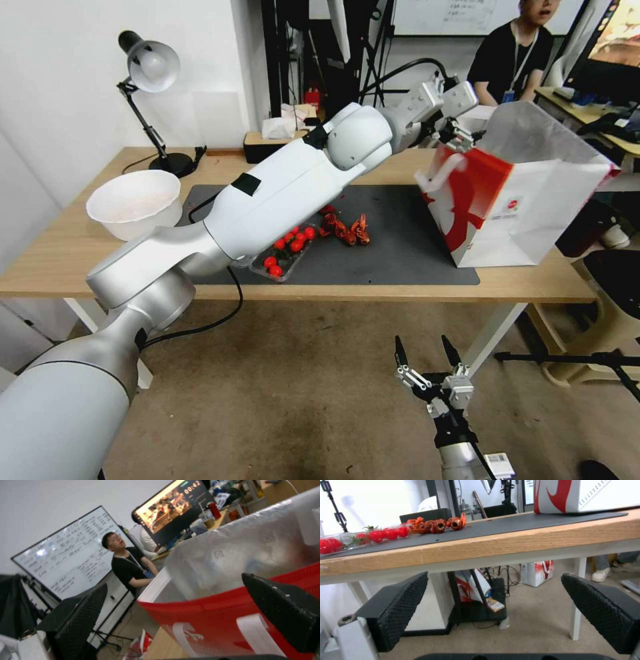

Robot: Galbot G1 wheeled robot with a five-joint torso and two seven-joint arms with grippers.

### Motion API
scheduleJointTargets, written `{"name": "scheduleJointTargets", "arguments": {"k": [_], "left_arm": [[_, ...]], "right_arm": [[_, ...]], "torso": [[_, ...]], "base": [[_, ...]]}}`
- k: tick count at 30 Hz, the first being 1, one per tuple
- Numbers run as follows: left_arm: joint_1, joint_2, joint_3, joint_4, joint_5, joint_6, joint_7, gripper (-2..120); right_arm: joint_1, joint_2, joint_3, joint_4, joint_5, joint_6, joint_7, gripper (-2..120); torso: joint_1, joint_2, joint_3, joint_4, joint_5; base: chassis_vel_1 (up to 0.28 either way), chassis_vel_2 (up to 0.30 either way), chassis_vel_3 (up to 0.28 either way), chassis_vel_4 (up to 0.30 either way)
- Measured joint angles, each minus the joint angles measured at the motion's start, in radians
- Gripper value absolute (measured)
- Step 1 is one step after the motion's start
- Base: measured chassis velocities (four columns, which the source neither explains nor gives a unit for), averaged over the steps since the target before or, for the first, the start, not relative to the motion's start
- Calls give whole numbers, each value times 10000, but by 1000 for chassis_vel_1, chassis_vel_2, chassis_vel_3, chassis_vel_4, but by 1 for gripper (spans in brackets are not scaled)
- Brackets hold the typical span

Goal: Pick up the trash from the table and place it into the takeout bag.

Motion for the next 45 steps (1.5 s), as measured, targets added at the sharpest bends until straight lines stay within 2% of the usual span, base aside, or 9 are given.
{"name": "scheduleJointTargets", "arguments": {"k": [16, 18, 21, 24, 25, 27, 35, 39, 45], "left_arm": [[1315, 839, -1008, -948, -144, 238, -211, 100], [2600, 1706, -2062, -1845, -213, 345, -398, 100], [3286, 2114, -2570, -2282, -213, 392, -426, 100], [5685, 3211, -3959, -3692, -38, 182, -758, 100], [5685, 3211, -3959, -3692, -38, 182, -758, 100], [7537, 3537, -5093, -4379, 212, -203, -997, 100], [10377, 3668, -6655, -5436, 457, -1331, -1787, 100], [12210, 3444, -7623, -5832, 616, -2507, -2202, 100], [13620, 3122, -8579, -6364, 836, -3003, -2767, 100]], "right_arm": [[-68, 49, 5, 44, -20, -4, 5, 100], [-153, 10, 45, 248, -23, -4, 4, 100], [-180, -48, 74, 376, -23, -4, 0, 100], [-298, -191, 114, 848, -22, 5, -27, 100], [-298, -191, 114, 848, -22, 5, -27, 100], [-346, -313, 108, 1084, -22, -7, -37, 100], [-455, -544, 114, 1447, -18, -105, -34, 100], [-525, -566, 129, 1655, -9, -118, -24, 100], [-609, -637, 154, 1818, -6, -129, -31, 100]], "torso": [[-2, 0, 0, 5, -3], [0, -1, -1, 5, -2], [-1, -1, -1, 7, -5], [-1, 0, -1, 4, 0], [-1, 0, -1, 4, 0], [-1, -1, 0, 4, 0], [-1, 0, -1, 1, -1], [-2, 0, -1, 1, 2], [-2, 0, -1, 3, -1]], "base": [[0, 0, 0, 0], [0, 0, 0, 0], [0, 0, 0, 0], [0, 0, 0, 0], [0, 0, 0, 0], [0, 0, 0, 0], [0, 0, 0, 0], [0, 0, 0, 0], [0, 0, 0, 0]]}}
